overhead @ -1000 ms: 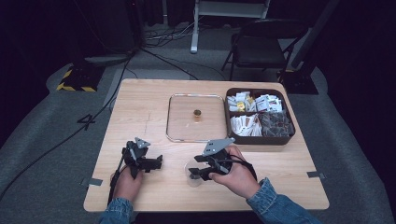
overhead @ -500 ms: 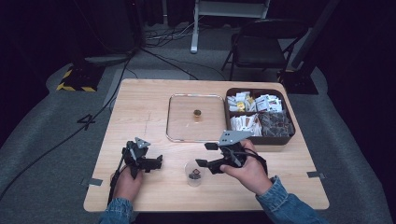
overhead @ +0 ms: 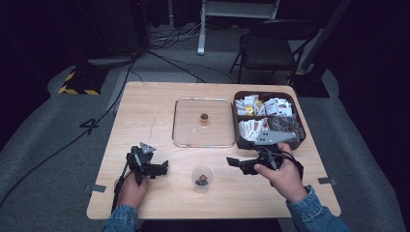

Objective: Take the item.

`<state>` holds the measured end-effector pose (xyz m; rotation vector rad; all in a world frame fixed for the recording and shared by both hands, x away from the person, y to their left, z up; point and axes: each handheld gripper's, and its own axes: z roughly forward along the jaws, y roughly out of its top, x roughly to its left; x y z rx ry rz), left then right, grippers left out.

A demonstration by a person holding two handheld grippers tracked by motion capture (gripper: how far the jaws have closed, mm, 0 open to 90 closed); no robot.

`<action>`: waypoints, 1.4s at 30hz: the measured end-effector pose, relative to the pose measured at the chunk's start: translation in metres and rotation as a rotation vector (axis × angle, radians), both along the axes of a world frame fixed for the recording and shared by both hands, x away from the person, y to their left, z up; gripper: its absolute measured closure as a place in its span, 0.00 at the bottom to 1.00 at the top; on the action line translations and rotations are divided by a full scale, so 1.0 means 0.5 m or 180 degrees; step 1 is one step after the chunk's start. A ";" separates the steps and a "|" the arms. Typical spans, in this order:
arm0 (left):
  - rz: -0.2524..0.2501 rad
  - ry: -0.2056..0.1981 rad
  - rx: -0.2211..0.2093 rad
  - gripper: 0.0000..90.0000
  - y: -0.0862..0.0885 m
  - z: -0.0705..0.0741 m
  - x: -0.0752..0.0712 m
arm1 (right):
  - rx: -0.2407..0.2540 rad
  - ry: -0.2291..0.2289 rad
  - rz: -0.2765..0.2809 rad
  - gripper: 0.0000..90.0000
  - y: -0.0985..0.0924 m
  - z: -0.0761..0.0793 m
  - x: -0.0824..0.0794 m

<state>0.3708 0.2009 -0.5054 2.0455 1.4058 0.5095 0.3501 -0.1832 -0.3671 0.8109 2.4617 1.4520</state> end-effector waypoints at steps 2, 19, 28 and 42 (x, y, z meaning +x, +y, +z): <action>0.0004 0.0000 -0.0002 0.00 0.000 0.000 0.000 | -0.0044 -0.0018 -0.0045 0.30 -0.017 0.001 0.001; 0.0004 -0.0001 -0.0002 0.00 0.000 0.000 0.000 | -0.0118 0.0008 -0.0540 0.23 -0.136 -0.042 0.003; 0.0003 -0.0001 -0.0002 0.00 0.000 0.000 0.000 | -0.0126 0.0128 -0.0772 0.23 -0.177 -0.102 0.011; 0.0001 -0.0001 -0.0001 0.00 0.000 0.000 0.000 | -0.0352 0.0387 -0.1081 0.23 -0.214 -0.190 0.031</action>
